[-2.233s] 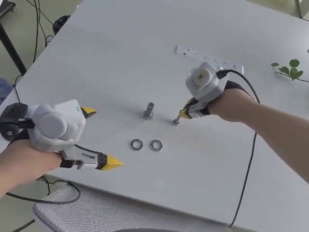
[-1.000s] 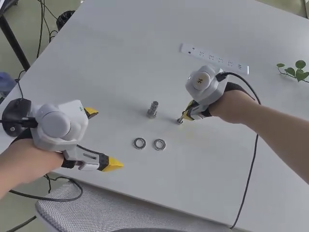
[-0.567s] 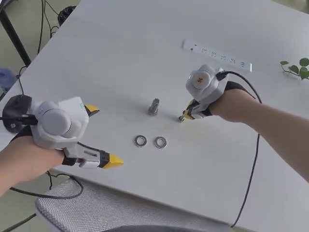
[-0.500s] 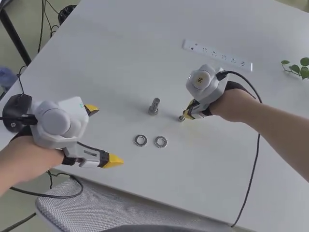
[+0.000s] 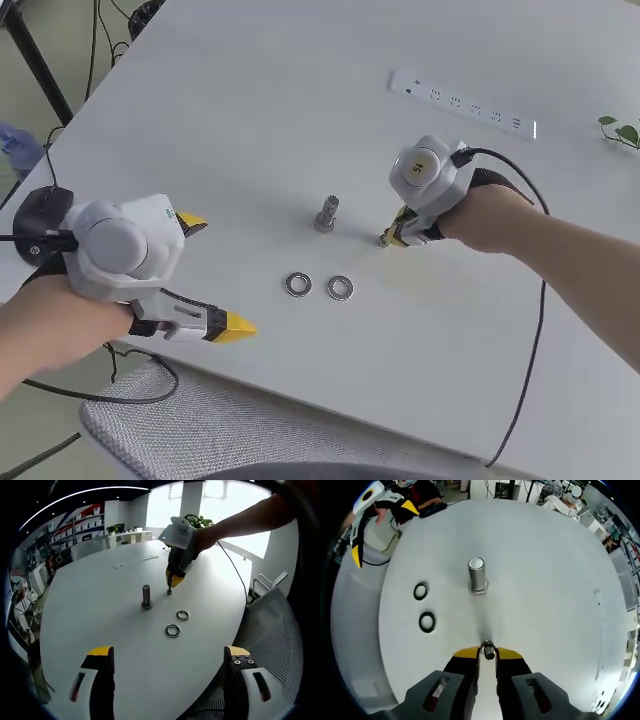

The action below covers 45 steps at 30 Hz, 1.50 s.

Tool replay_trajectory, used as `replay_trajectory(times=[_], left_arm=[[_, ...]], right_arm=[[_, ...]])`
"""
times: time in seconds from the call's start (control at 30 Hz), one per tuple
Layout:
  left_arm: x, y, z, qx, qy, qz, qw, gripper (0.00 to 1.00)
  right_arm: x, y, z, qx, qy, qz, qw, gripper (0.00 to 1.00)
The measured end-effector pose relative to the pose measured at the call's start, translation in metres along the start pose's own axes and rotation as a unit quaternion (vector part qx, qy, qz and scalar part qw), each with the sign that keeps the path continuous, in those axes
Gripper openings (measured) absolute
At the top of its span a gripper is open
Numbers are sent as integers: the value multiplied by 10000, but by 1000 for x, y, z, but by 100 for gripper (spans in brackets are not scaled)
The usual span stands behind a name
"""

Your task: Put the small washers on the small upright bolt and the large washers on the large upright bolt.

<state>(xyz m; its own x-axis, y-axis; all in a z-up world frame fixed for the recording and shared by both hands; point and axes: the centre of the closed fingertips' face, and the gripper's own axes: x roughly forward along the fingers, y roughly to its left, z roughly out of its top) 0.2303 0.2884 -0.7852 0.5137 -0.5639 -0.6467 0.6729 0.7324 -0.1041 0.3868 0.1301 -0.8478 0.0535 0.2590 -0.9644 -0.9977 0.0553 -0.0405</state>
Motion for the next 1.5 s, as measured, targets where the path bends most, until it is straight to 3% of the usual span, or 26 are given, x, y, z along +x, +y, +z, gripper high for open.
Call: replay_trajectory(times=[0.3,0.6,1.1,1.5], left_arm=[[-1,-1,-2,-64,30,-10,10000,89],[-2,0,0,-85,2,-1,10000,89],[-2,-2,-4,-104,73,-39,9999,87],[-5,-2,1,-82,-67,-14,9999,88]], right_arm=[[5,3,1,-47,21,25,10000,12],[17,-4,0,-118,75,37,9999,12],[18,-4,0,-233,80,-35,9997,13],[14,1,0,-275,95,-35,9996,13]])
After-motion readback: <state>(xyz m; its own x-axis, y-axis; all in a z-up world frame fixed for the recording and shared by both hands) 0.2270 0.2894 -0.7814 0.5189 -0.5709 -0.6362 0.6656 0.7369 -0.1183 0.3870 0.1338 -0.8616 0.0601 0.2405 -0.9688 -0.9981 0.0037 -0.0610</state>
